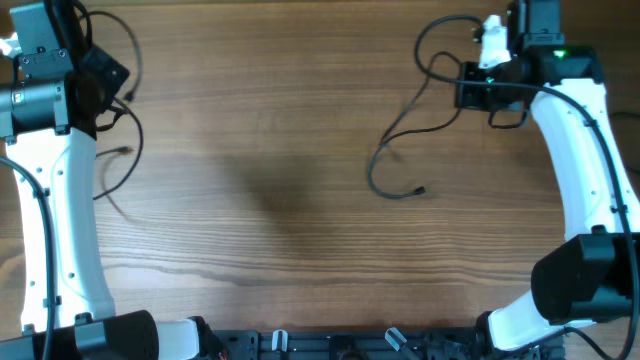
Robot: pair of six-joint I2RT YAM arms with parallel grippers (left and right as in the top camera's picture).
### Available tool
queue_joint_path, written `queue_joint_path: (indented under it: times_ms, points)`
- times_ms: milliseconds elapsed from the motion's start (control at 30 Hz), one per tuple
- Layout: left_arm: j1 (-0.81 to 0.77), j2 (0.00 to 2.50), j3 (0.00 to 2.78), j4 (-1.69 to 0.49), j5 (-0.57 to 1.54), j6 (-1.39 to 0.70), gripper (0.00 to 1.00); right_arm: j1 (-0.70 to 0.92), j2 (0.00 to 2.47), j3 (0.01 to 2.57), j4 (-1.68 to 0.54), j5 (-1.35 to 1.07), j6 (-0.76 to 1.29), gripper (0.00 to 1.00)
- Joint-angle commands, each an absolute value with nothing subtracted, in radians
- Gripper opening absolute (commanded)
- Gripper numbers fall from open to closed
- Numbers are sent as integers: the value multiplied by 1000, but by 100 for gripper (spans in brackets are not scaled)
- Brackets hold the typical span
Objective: Untangle cables
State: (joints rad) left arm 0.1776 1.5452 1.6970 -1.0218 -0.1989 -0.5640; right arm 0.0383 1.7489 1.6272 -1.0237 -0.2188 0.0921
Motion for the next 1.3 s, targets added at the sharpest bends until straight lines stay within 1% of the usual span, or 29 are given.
queue_joint_path:
  times_ms: [0, 67, 167, 300, 733, 1267]
  points:
    - [170, 1573, 1698, -1054, 98, -496, 4, 115, 1755, 1626, -1000, -301, 55, 4]
    - [162, 1597, 1682, -1080, 246, -445, 4, 150, 1755, 1626, -987, -301, 55, 4]
    - [132, 1623, 1631, -1083, 329, -422, 4, 179, 1755, 1626, -973, -300, 53, 4]
    - [86, 1649, 1567, -1051, 327, -418, 4, 183, 1755, 1626, -968, -300, 53, 4]
    - [5, 1670, 1563, -1009, 324, -419, 4, 184, 1758, 1626, -970, -316, 55, 4]
    - [2, 1670, 1563, -1006, 324, -419, 4, 184, 1758, 1626, -969, -316, 53, 4]
